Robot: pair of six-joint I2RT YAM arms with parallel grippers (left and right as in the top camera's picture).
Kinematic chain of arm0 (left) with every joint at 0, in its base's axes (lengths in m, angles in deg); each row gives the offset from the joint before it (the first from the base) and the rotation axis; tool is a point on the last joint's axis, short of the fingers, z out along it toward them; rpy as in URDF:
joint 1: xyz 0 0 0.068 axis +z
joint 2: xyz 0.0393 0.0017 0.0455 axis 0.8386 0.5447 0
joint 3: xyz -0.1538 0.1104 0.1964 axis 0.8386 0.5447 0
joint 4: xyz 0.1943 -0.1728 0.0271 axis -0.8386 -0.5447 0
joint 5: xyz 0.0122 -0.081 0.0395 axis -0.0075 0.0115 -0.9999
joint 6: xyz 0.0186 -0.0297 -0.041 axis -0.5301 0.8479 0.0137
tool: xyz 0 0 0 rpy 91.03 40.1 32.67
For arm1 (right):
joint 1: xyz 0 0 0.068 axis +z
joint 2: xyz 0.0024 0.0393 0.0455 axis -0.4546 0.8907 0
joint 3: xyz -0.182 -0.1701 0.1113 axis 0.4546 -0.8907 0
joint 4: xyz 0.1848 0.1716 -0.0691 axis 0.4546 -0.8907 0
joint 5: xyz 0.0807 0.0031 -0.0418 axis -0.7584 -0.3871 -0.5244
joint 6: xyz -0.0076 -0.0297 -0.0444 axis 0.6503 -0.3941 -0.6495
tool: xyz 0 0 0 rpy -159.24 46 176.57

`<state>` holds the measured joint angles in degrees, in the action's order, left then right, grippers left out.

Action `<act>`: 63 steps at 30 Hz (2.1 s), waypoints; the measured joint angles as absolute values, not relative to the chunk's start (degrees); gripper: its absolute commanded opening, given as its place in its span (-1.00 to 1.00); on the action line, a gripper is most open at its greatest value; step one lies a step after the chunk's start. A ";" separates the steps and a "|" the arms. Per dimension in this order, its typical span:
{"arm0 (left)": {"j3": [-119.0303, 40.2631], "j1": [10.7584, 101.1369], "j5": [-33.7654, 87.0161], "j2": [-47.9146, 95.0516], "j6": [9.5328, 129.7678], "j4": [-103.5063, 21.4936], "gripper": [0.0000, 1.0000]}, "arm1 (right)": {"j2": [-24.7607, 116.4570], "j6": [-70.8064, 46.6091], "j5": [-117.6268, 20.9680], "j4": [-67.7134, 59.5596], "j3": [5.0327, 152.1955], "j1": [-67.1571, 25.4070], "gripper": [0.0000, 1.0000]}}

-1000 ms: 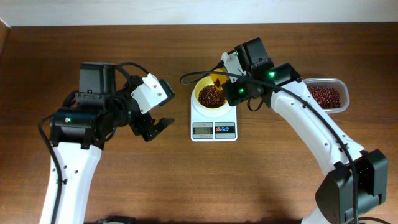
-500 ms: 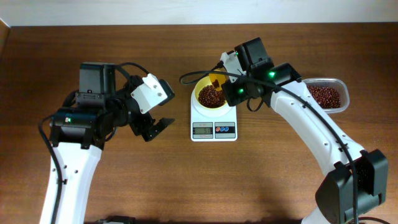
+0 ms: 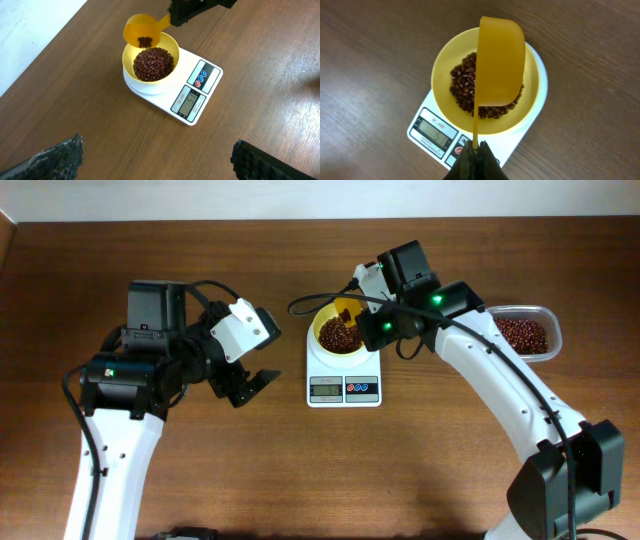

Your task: Scoop item into bowl and weigh 50g on scale

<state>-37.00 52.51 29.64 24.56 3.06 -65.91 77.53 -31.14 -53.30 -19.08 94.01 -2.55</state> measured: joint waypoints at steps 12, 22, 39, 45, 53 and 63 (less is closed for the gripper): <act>-37.00 52.51 29.62 24.56 3.06 -65.89 0.97 | 77.53 -27.44 -68.80 -18.64 94.01 -6.13 -0.92; -37.00 52.51 29.64 24.56 3.06 -65.91 0.98 | 77.53 -26.41 -83.95 -19.87 94.01 -23.90 -0.92; -37.00 52.51 29.64 24.56 3.06 -65.87 0.98 | 77.51 -37.23 -65.24 -36.48 94.80 -53.26 -0.92; -37.00 52.51 29.64 24.56 3.06 -65.93 0.98 | 75.48 -37.54 -45.54 -36.13 95.26 -44.78 -0.92; -37.00 52.51 29.64 24.56 3.06 -65.89 0.98 | 75.30 -36.25 -27.58 -34.91 95.35 -34.63 -0.92; -37.00 52.51 29.64 24.56 3.06 -65.91 0.98 | 74.67 -35.49 -70.07 -29.97 101.33 -28.82 -0.92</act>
<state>-37.00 52.51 29.64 24.56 3.06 -65.91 74.67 -35.49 -70.07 -29.97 101.33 -28.82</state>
